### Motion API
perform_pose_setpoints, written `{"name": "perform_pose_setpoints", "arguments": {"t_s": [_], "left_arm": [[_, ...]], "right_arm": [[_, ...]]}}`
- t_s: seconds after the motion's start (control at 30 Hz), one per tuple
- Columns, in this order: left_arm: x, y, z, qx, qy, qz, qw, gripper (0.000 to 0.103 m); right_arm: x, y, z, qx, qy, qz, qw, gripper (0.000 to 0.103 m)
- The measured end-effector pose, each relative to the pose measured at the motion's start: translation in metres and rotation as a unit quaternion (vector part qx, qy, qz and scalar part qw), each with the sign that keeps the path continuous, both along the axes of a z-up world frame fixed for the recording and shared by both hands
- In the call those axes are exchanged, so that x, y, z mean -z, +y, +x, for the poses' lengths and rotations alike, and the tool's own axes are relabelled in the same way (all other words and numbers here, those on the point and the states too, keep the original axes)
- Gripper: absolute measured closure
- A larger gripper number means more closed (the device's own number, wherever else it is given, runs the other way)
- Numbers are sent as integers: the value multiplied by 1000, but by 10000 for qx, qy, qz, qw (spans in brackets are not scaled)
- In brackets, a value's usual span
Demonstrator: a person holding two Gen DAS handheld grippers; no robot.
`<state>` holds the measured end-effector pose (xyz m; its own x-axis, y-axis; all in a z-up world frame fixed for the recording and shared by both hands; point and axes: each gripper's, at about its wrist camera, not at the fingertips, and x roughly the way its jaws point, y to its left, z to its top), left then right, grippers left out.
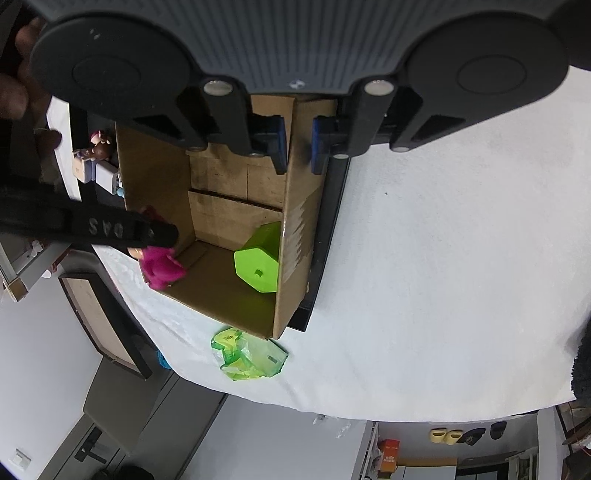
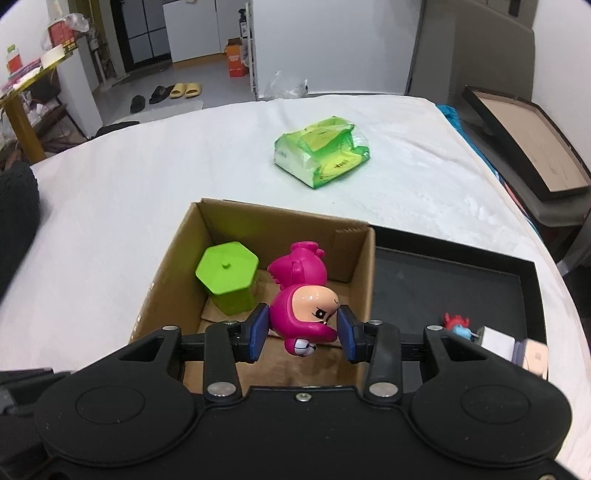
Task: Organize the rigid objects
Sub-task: 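Carry the pink doll over the box and release it with the right gripper, then move the right gripper back to the tray and grasp the brown-haired doll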
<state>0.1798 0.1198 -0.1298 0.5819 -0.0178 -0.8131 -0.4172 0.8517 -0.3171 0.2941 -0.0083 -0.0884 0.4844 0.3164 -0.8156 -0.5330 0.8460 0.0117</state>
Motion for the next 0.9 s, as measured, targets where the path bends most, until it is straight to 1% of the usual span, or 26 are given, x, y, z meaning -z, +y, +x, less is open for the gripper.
{"name": "perform_pose_setpoints", "arguments": {"t_s": [0.07, 0.1, 0.13, 0.17, 0.2, 0.23, 0.43, 0.6, 0.73, 0.8, 0.9], "left_arm": [[1, 0, 0, 14, -7, 5, 10000, 91], [1, 0, 0, 16, -9, 6, 10000, 91], [1, 0, 0, 16, -9, 2, 10000, 91], [1, 0, 0, 15, -9, -1, 10000, 91], [0, 0, 0, 15, -11, -2, 10000, 91], [0, 0, -1, 19, -12, 1, 10000, 91], [-3, -6, -2, 118, -41, 132, 9998, 91], [-6, -7, -3, 95, -19, 198, 9998, 91], [-7, -12, -2, 98, 14, 302, 9995, 90], [-9, -13, -3, 49, 19, 379, 9993, 89], [-9, -12, -4, 4, 49, 374, 9993, 87]], "right_arm": [[-4, 5, 1, -48, -72, 29, 10000, 63], [-6, 8, 1, -81, -136, 62, 9999, 60], [-9, 9, 1, -122, -226, 99, 9996, 56], [-10, 11, 1, -153, -292, 79, 9994, 45], [-11, 12, 0, -157, -345, 43, 9993, 41], [-11, 11, -1, -144, -387, 27, 9991, 41], [-12, -6, -7, -29, -279, 64, 9996, 41], [-16, -28, -15, 75, -378, 101, 9992, 28], [-18, -48, -20, 227, -399, 188, 9988, 27], [-19, -59, -21, 359, -463, 202, 9981, 20], [-18, -76, -21, 556, -484, 244, 9970, 20]]}}
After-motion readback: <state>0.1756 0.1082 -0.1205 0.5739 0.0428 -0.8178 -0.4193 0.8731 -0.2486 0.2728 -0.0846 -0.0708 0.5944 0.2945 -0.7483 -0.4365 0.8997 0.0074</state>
